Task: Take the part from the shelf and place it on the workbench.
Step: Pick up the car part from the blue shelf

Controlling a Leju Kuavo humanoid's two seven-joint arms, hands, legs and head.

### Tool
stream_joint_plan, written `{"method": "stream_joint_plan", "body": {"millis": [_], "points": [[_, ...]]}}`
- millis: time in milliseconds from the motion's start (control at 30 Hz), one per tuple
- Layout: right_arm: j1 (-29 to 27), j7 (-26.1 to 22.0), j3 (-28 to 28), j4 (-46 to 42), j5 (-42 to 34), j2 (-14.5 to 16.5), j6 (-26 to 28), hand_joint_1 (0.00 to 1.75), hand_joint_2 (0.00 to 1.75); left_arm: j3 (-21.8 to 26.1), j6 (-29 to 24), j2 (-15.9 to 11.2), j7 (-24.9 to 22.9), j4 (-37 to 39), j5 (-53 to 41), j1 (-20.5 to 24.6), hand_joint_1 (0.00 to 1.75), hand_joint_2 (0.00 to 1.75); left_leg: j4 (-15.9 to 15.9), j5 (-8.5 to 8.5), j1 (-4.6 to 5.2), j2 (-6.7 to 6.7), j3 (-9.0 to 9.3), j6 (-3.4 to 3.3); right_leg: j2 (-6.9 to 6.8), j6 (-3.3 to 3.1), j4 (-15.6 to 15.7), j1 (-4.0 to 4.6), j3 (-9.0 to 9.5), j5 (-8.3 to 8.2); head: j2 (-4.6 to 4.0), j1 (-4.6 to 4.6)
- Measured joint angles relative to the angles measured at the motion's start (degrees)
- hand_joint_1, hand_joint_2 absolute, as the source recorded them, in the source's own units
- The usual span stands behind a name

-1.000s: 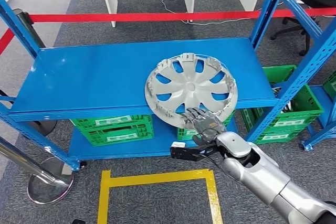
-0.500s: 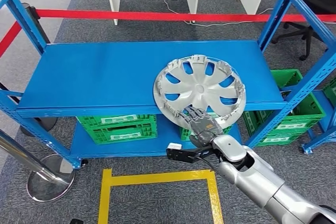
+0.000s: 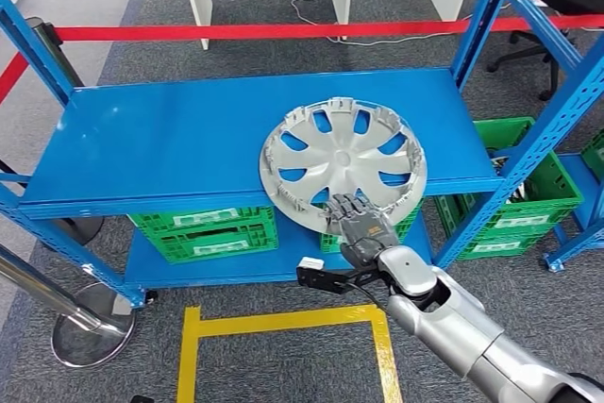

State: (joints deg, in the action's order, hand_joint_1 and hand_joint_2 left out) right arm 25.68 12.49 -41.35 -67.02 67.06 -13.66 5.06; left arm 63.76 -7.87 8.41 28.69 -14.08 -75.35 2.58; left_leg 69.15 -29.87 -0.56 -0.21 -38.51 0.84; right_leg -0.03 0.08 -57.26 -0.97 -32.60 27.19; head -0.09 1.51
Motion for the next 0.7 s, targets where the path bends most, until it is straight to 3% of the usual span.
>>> {"method": "stream_joint_plan", "body": {"millis": [67,100,233,300,367,433,467,567,633,700], "points": [[0.1,0.1,0.1,0.3,0.4,0.2,0.0,0.00,1.75,0.0,0.0,0.0,0.0,0.0,0.0,0.1,0.00,0.00,-7.8,3.03,0.00,-0.04,3.69,-0.30,0.09,0.36,-0.1,0.16,0.09,0.16,0.00,0.01],[0.1,0.2,0.2,0.4,0.7,0.3,0.0,0.00,1.75,0.0,0.0,0.0,0.0,0.0,0.0,0.2,0.00,0.00,-10.0,3.54,0.06,-0.07,4.65,-0.51,0.13,0.63,-0.2,0.26,0.01,0.19,0.00,0.04],[0.1,0.6,0.5,1.0,1.5,0.7,0.2,0.00,1.75,0.0,0.0,0.1,0.1,0.1,0.0,0.2,0.00,0.00,-11.2,3.60,0.15,-0.10,4.88,-1.94,0.09,1.91,-0.5,0.16,-0.59,0.64,0.00,0.06],[0.1,1.1,0.8,1.3,2.1,0.8,0.7,0.00,1.75,0.0,0.0,0.1,0.1,0.1,0.1,0.2,0.00,0.00,-11.4,3.82,0.01,-0.05,4.95,-2.67,0.07,2.32,-4.6,0.08,-2.62,3.17,0.00,0.22],[-0.1,1.6,0.9,1.6,2.9,0.9,1.6,0.00,1.75,0.0,0.0,0.0,0.1,0.1,0.1,0.3,0.00,0.00,-11.4,3.77,0.13,-0.03,4.90,-3.00,0.06,2.51,-12.5,0.08,-6.27,6.82,0.00,0.34],[-0.6,2.2,0.9,1.9,3.7,1.1,2.8,0.00,1.75,0.0,0.0,0.1,0.1,0.1,0.1,0.2,0.00,0.00,-11.4,3.72,0.25,-0.05,4.91,-3.09,0.07,2.56,-17.4,0.09,-8.67,7.93,0.00,0.34],[-0.8,2.4,1.1,2.1,4.1,1.3,3.5,0.00,1.75,0.0,0.0,0.1,0.1,0.2,0.1,0.1,0.00,0.00,-11.3,3.69,0.27,-0.09,4.93,-3.09,0.07,2.48,-16.5,0.09,-8.35,6.81,0.00,0.34],[-1.0,3.1,1.9,2.4,5.3,2.0,5.7,0.00,1.75,0.0,0.0,0.1,0.1,0.2,0.1,0.1,0.00,0.00,-10.9,3.38,0.39,-0.15,4.91,-2.77,0.02,1.89,-5.3,0.17,-2.87,1.26,0.00,0.34],[-1.2,3.3,2.6,2.4,6.2,2.7,7.4,0.00,1.75,0.0,0.0,0.1,0.2,0.2,0.1,0.2,0.00,0.00,-10.7,3.30,0.55,-0.11,4.67,-2.23,0.05,1.54,-1.1,0.34,-0.65,0.49,0.00,0.28],[-1.8,3.4,3.3,2.5,6.9,3.3,8.5,0.00,1.75,0.0,0.0,0.1,0.2,0.3,0.1,0.2,0.00,0.00,-10.7,3.36,0.56,-0.08,4.53,-1.69,0.09,1.17,-0.7,0.34,-0.43,0.61,0.00,0.24]]}}
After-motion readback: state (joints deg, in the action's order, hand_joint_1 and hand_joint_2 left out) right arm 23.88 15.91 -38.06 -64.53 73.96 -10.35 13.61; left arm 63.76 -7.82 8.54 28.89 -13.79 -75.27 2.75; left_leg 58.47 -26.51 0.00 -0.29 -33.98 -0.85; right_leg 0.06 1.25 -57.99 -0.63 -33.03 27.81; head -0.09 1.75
